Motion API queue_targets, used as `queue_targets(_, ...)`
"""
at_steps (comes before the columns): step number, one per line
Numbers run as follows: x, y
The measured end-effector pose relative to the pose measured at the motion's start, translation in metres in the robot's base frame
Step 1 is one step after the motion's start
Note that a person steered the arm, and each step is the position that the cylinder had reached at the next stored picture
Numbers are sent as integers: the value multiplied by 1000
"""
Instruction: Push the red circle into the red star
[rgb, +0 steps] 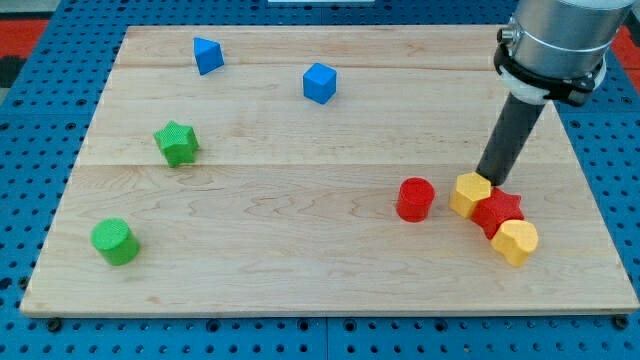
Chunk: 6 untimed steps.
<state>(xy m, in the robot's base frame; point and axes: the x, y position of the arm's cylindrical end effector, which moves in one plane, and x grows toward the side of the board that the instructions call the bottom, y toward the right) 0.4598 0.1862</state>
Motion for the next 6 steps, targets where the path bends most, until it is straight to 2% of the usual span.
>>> queue_targets(1,-5,-29)
queue_targets(2,16,-37)
queue_targets(3,15,-38)
queue_targets(4,-11,-93)
queue_targets(5,23,-89)
queue_targets(6,38,-32)
